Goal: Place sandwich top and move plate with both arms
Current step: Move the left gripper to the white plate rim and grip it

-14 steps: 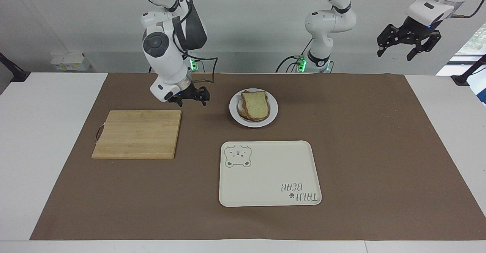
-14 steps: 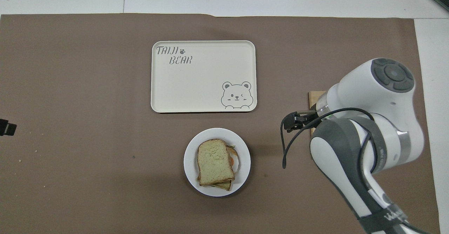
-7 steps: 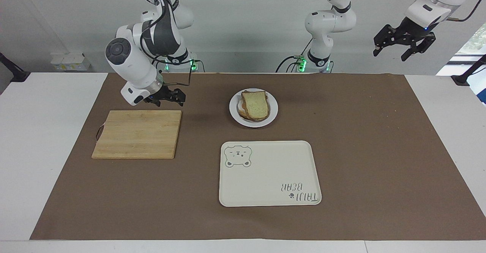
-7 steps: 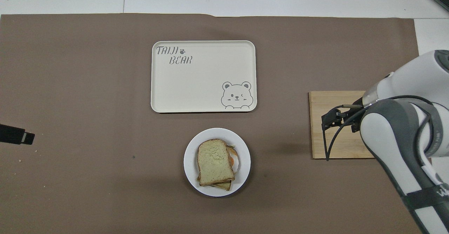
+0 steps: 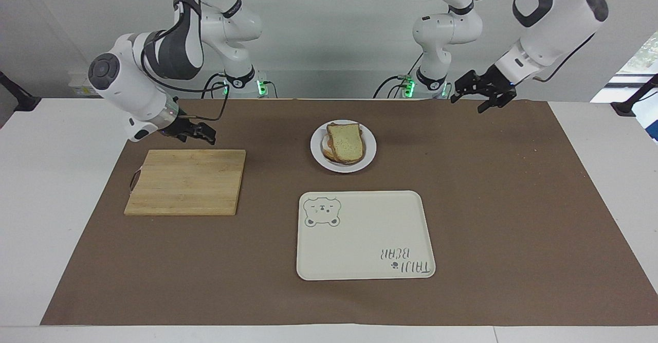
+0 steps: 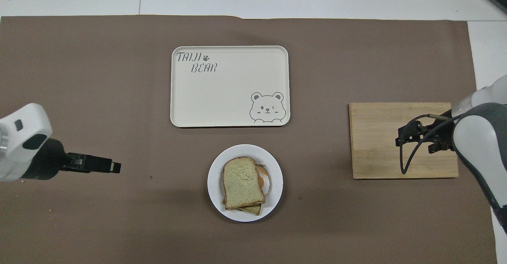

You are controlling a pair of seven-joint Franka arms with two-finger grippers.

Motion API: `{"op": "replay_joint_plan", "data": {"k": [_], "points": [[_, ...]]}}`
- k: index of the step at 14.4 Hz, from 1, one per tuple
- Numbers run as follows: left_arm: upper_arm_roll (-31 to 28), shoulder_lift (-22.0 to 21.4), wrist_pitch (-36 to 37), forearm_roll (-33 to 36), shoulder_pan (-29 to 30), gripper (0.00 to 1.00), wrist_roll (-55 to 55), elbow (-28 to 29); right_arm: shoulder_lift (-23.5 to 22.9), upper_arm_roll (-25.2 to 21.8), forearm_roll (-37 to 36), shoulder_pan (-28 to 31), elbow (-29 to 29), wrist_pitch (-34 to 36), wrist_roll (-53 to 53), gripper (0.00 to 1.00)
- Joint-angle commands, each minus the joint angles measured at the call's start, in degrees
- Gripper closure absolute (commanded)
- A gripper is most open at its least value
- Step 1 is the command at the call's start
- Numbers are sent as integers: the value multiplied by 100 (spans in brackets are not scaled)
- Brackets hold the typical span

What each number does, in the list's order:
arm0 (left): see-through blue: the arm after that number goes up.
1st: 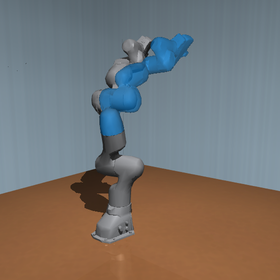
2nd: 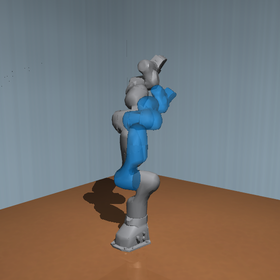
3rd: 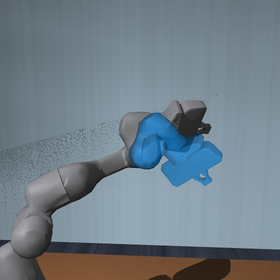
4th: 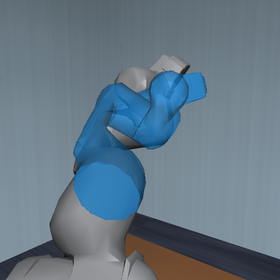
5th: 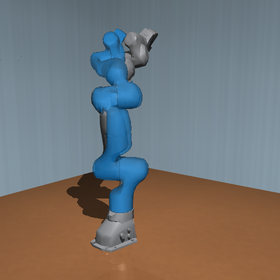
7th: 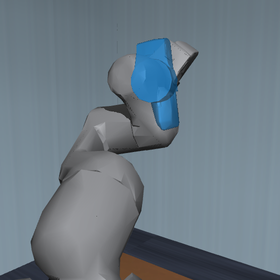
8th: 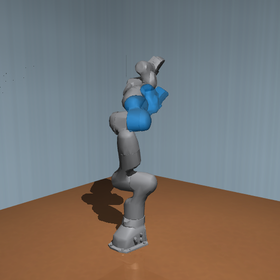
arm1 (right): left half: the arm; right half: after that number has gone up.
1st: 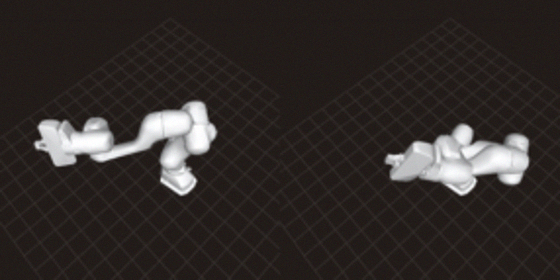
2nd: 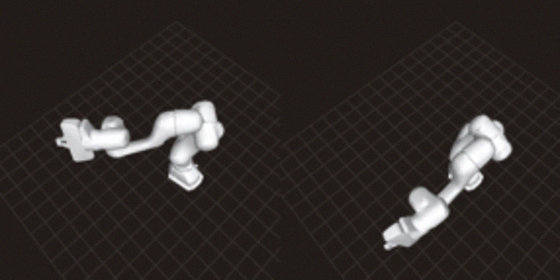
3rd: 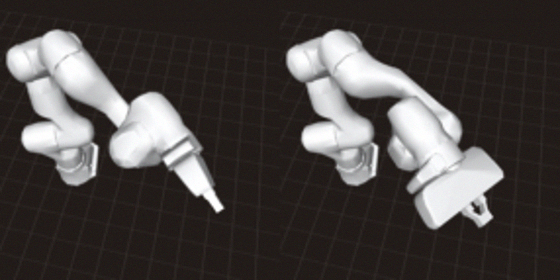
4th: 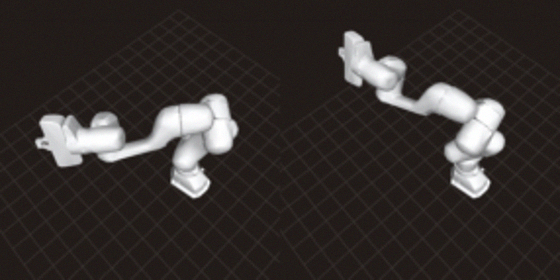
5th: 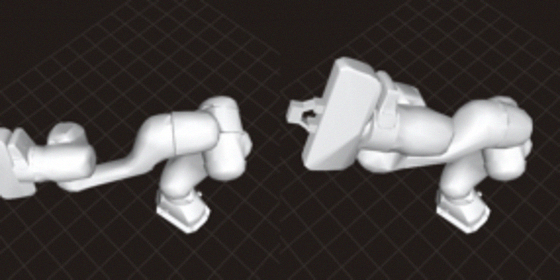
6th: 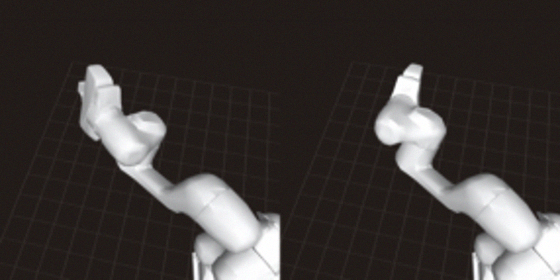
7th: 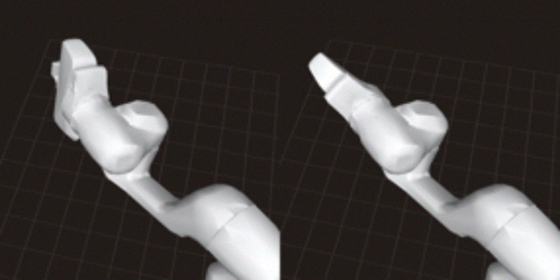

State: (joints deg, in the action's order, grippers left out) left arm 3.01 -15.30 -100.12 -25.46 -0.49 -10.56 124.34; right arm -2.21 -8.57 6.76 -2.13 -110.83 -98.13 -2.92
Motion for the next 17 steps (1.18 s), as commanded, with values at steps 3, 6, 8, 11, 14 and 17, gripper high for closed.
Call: {"op": "replay_joint_plan", "data": {"k": [3, 6, 8, 11, 14, 17], "points": [[-55, -167, -2121, -1450, -1187, 0, 10, 1687, 133, 93, -535, -24, 631, 40, 90, 0], [-46, 201, -3108, -2574, -1725, 0, -743, 2242, 142, 84, -544, -15, 1123, 48, 99, 0], [-55, 395, -3355, -3330, -1962, 0, -1446, 2436, 203, 84, -623, -15, 1335, 75, 107, 0], [-54, 440, -3812, -4201, -2445, 13, -1757, 2648, 362, 119, -781, -24, 1546, 101, 142, 0], [-54, 597, -4198, -4947, -2867, 19, -2142, 2674, 388, 128, -781, -24, 1976, 294, 510, 0], [-55, 704, -4244, -5144, -2878, 24, -2451, 2718, 467, 189, -808, -42, 2048, 382, 521, 0]]}}
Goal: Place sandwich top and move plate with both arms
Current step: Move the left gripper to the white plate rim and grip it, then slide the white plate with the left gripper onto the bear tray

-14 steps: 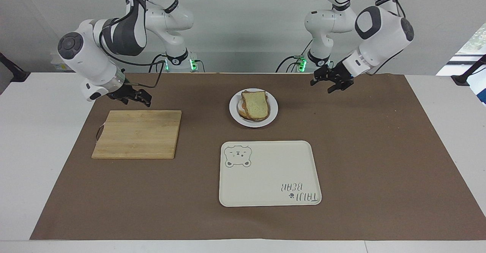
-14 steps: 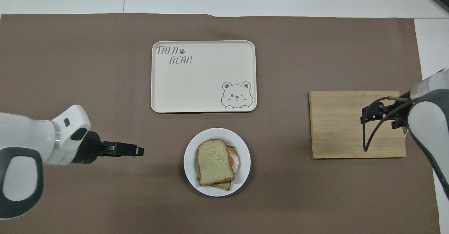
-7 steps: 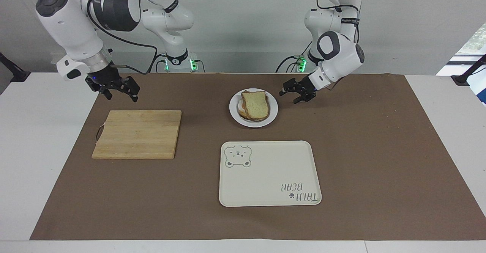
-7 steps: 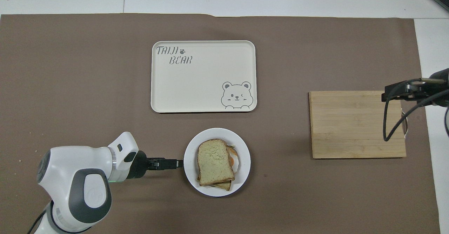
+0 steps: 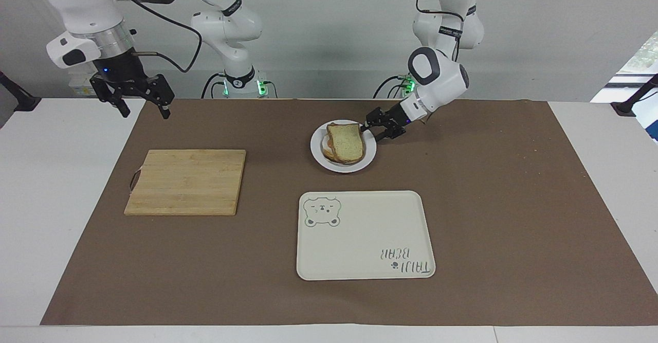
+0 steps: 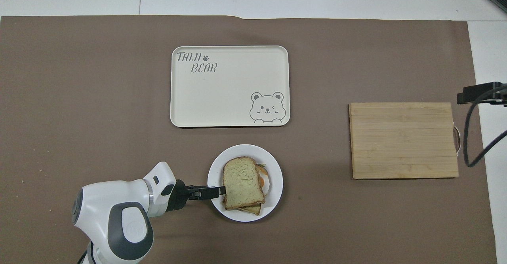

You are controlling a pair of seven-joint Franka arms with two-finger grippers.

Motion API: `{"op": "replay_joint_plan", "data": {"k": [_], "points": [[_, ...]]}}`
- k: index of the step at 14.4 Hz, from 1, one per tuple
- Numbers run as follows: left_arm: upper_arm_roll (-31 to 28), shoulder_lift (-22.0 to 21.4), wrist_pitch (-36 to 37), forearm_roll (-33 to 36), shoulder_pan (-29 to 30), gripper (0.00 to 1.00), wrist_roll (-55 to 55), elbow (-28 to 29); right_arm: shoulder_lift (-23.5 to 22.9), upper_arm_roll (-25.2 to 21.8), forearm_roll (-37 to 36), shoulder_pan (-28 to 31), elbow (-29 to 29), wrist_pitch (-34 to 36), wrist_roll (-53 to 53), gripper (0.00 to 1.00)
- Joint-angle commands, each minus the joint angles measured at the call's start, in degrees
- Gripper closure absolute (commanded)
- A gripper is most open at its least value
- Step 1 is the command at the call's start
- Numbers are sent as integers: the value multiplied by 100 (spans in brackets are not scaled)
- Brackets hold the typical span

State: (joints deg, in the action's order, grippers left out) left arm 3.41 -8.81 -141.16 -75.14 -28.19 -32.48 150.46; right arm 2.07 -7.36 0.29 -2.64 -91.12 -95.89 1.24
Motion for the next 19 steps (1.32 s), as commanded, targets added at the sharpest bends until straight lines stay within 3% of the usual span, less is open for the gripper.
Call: {"op": "replay_joint_plan", "data": {"k": [1, 6, 7, 8, 10, 11, 16, 19], "points": [[-95, 64, -140, -176, -99, 32, -268, 132, 161, 68, -152, 26, 7, 176, 113, 0], [-104, 187, -140, -194, -2, 37, -426, 141, 206, 7, -143, 88, -47, 466, 87, 0], [-104, 187, -140, -211, -11, 44, -426, 141, 206, 7, -143, 79, -38, 458, 78, 0], [-104, 187, -148, -255, -11, 57, -426, 141, 206, 15, -82, 79, -29, 457, 87, 0], [-95, 178, -157, -352, -90, 94, -426, 167, 206, 59, -64, 36, -29, 457, 87, 0], [-95, 187, -157, -360, -108, 100, -426, 194, 206, 77, -64, 18, -29, 457, 96, 0], [-104, 160, -122, -676, -82, 100, -426, 194, 206, 68, -55, 27, -29, 457, 87, 0], [-139, 99, 227, -721, 259, 100, -365, -60, 206, 77, -55, 26, -29, 457, 87, 0]]}}
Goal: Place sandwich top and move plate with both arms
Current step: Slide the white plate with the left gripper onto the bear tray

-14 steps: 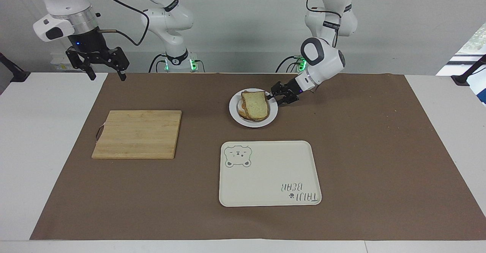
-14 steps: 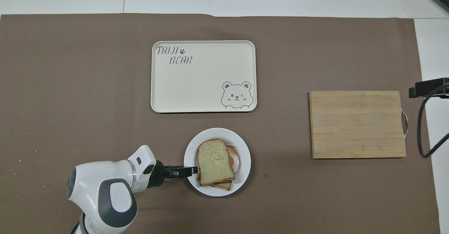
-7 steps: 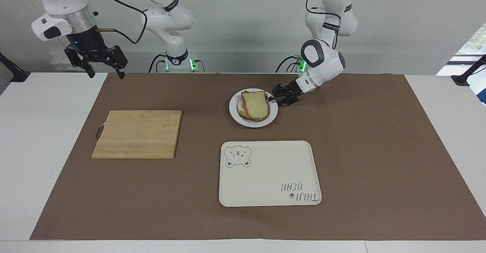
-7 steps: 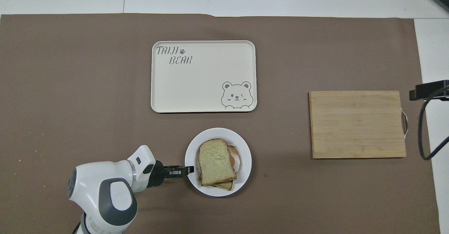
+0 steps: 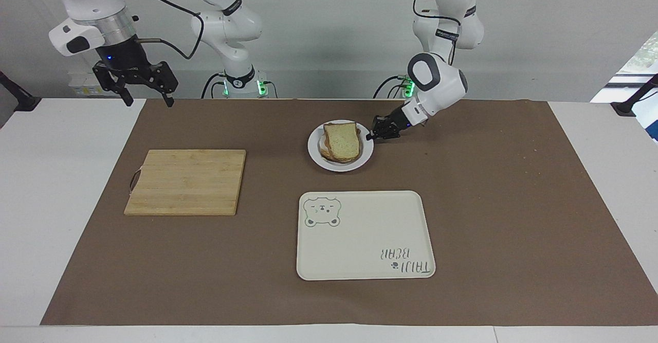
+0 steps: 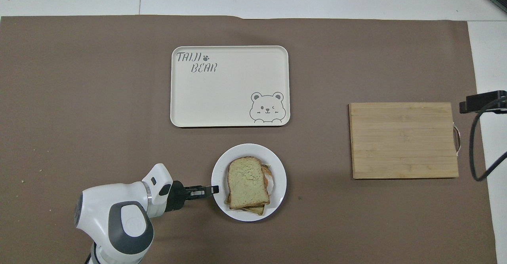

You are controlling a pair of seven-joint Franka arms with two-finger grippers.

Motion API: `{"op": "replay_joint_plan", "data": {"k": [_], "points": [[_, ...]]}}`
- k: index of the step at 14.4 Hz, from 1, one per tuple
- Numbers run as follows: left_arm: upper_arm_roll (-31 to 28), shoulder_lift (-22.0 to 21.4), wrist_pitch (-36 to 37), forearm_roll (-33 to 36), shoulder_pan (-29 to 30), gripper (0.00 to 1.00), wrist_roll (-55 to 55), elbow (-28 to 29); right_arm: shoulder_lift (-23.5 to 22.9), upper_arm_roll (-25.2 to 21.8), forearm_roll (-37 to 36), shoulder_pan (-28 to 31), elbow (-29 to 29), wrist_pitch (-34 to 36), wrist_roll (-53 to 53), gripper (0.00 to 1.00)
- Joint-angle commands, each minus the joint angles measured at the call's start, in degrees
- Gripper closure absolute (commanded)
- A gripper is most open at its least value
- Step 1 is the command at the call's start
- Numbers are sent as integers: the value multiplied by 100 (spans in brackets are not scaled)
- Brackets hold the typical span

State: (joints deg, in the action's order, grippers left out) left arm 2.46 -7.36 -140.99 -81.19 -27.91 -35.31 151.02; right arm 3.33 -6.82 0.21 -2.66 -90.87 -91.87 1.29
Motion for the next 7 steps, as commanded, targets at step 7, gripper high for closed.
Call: {"op": "replay_joint_plan", "data": {"k": [7], "points": [[-62, 277, 1791, -29, 1890, 100, -55, -1159, 81, 23, -48, 29, -53, 56, 82, 0]]}}
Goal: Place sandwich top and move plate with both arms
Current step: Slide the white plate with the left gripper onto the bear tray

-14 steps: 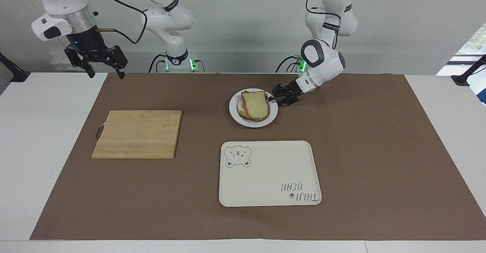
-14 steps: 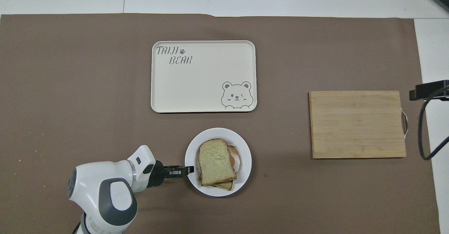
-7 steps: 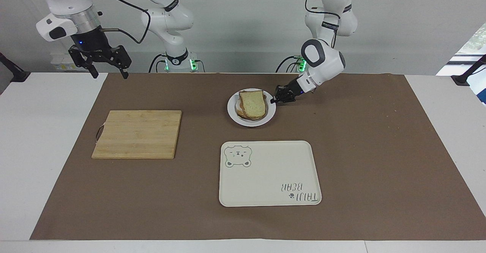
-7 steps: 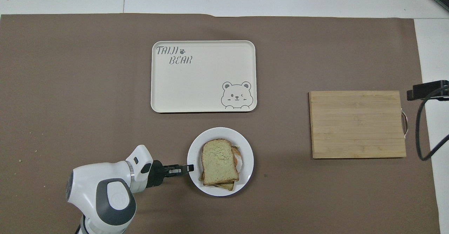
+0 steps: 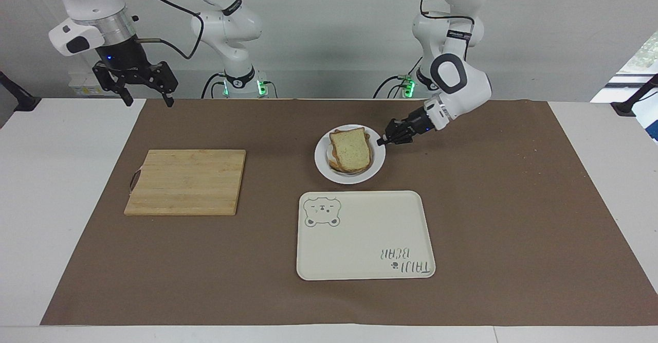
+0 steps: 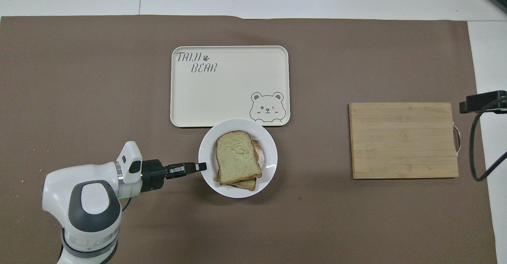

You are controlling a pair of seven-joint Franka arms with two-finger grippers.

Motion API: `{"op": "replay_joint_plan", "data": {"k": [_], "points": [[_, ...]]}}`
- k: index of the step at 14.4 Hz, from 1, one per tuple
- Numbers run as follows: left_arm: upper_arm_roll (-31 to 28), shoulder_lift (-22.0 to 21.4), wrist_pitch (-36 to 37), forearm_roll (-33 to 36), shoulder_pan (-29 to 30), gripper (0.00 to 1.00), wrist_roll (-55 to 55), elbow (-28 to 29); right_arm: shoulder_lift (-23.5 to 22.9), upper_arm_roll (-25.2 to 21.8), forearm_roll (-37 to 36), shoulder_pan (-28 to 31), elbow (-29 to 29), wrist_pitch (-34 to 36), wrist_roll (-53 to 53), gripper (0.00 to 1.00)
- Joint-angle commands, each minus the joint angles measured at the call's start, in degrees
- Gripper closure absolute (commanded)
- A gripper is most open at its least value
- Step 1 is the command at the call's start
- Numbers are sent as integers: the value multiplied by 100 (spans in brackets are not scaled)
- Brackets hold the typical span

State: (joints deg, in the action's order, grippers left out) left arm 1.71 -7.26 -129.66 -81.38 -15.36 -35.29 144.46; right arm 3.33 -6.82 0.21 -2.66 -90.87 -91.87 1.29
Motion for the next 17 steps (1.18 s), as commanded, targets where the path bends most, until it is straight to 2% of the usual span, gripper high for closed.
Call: {"op": "replay_joint_plan", "data": {"k": [1, 4, 7, 10, 14, 17], "points": [[14, 469, 914, 26, 917, 100, -57, -837, 81, 23, -56, 28, -53, 55, 82, 0], [14, 1110, 846, 218, 1114, 100, -13, -1874, 81, 23, -48, 28, -53, 55, 82, 0], [22, 1726, 461, 561, 1114, 100, 364, -2894, 80, 23, -48, 28, -53, 55, 82, 0], [84, 2157, 57, 773, 1044, 100, 646, -3370, 81, 23, -56, 20, -53, 55, 82, 0], [364, 2965, -743, 860, 894, 100, 699, -4056, 72, 23, -56, 28, -53, 55, 82, 0], [514, 3660, -1166, 1439, 806, 100, 734, -4575, 81, 23, -48, 28, -53, 55, 82, 0]]}}
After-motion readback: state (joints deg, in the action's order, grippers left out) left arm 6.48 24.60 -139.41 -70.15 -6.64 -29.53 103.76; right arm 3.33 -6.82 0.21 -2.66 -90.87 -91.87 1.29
